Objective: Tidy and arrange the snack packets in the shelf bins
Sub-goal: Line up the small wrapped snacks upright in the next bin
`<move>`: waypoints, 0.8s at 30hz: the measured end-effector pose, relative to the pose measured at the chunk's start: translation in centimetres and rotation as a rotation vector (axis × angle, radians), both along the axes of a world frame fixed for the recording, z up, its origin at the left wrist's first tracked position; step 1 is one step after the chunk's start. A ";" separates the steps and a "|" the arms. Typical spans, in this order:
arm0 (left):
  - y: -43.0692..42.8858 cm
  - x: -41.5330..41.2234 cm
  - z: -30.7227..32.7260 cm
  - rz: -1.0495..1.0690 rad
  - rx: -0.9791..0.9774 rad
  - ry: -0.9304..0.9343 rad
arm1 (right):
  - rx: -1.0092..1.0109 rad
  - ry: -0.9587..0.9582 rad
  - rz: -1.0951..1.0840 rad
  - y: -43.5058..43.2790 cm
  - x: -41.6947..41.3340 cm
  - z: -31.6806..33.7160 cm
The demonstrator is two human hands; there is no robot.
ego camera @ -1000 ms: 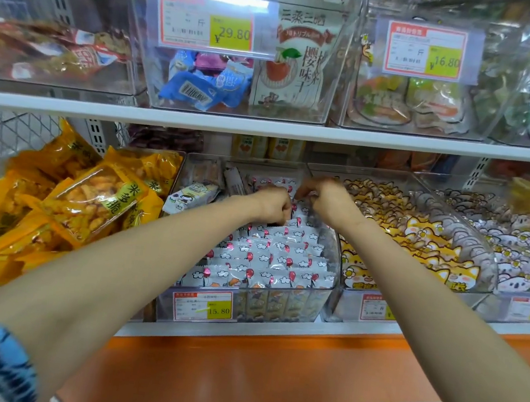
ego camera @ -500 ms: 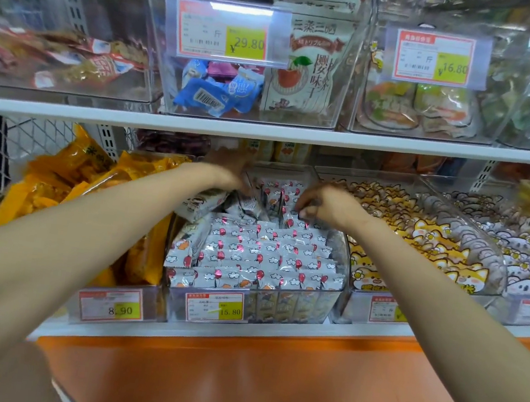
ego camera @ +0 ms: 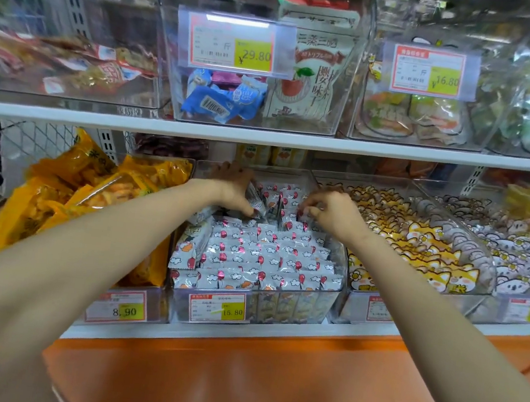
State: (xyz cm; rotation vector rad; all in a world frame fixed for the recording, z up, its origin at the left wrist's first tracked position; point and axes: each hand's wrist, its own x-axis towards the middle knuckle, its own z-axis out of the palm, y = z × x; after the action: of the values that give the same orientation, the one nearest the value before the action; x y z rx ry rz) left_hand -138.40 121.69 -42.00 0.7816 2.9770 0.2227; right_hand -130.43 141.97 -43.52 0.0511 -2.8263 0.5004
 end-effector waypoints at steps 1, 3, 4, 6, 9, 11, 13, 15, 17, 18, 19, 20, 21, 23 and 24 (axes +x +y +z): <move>0.0 0.3 0.3 -0.010 -0.010 0.065 | -0.024 0.013 -0.009 0.0 0.0 0.1; 0.2 0.5 0.6 -0.061 0.015 0.127 | -0.127 0.022 -0.023 -0.4 0.1 0.3; 0.5 0.6 0.8 -0.101 0.055 0.122 | -0.193 0.006 -0.024 -0.6 0.2 0.4; 1.4 1.1 1.0 -0.186 0.149 0.092 | -0.263 -0.031 -0.021 -1.0 0.2 0.5; 2.6 1.7 1.1 -0.254 0.303 0.064 | -0.301 -0.056 -0.051 -1.3 0.2 0.4; 3.1 1.8 0.8 -0.277 0.356 0.067 | -0.349 -0.049 -0.058 -1.3 0.2 0.5; 3.3 1.8 0.4 -0.302 0.388 0.039 | -0.342 -0.028 -0.054 -1.5 0.2 0.7; 2.9 1.6 0.4 -0.278 0.373 -0.016 | -0.216 -0.010 -0.082 -1.4 0.1 0.8; 2.0 0.9 0.4 -0.192 0.288 -0.019 | -0.038 0.020 -0.127 -1.2 -0.2 0.9; 1.4 0.4 0.4 -0.141 0.258 -0.027 | 0.041 0.049 -0.137 -1.1 -0.4 0.8; 0.9 0.0 0.5 -0.107 0.237 -0.042 | 0.116 0.087 -0.137 -1.1 -0.7 0.7; 0.4 -0.3 0.5 -0.099 0.208 -0.055 | 0.197 0.117 -0.130 -1.1 -1.1 0.6; 0.1 -0.4 0.6 -0.104 0.168 -0.060 | 0.283 0.127 -0.120 -1.2 -1.5 0.6; -0.3 -0.4 0.4 -0.116 0.101 -0.077 | 0.427 0.103 -0.111 -1.4 -2.4 0.4; -0.4 -0.2 0.4 -0.118 0.089 -0.105 | 0.485 0.095 -0.118 -1.5 -2.7 0.5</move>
State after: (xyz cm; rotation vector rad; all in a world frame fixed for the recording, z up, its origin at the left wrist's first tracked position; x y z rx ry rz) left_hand -138.65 121.26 -41.60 0.9219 2.8282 0.3793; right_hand -133.11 140.48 -43.05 0.0023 -2.7671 -0.2131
